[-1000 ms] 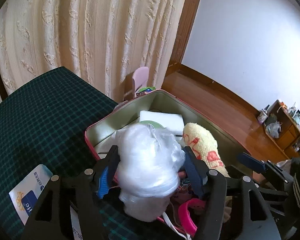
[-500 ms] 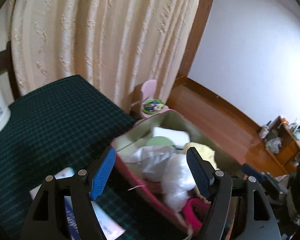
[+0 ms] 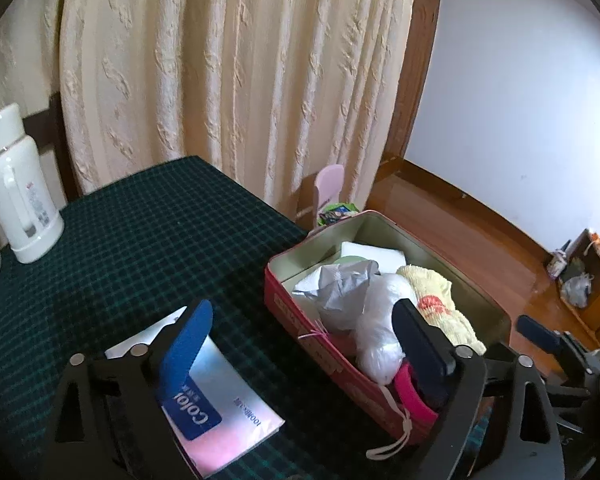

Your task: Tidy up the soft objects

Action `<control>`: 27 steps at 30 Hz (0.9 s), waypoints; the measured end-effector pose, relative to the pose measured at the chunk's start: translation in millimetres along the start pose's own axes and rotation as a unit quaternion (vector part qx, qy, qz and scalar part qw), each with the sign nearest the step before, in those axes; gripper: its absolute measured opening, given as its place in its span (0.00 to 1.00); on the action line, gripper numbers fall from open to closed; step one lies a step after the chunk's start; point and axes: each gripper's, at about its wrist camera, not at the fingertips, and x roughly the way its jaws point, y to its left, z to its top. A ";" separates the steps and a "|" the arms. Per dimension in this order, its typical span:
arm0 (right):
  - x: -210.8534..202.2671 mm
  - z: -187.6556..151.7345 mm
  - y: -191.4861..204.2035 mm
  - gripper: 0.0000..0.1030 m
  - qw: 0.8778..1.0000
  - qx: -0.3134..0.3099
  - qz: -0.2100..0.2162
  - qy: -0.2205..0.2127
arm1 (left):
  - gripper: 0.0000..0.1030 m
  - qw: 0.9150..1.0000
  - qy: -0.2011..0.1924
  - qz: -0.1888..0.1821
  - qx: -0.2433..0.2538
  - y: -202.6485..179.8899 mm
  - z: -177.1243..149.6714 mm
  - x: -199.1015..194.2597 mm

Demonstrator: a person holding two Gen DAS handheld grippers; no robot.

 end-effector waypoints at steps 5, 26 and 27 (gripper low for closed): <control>-8.1 -4.9 -1.6 0.94 1.000 0.002 -0.005 0.003 | 0.98 0.998 -0.026 0.046 0.042 -20.0 -11.7 -13.9; -30.4 -11.5 10.4 0.99 0.999 -0.045 -0.028 -0.012 | 1.00 0.987 -0.039 0.118 0.103 -53.1 -30.6 -35.3; -30.7 -12.0 10.5 0.99 0.998 -0.046 -0.029 -0.012 | 1.00 0.987 -0.039 0.117 0.105 -53.5 -30.6 -35.5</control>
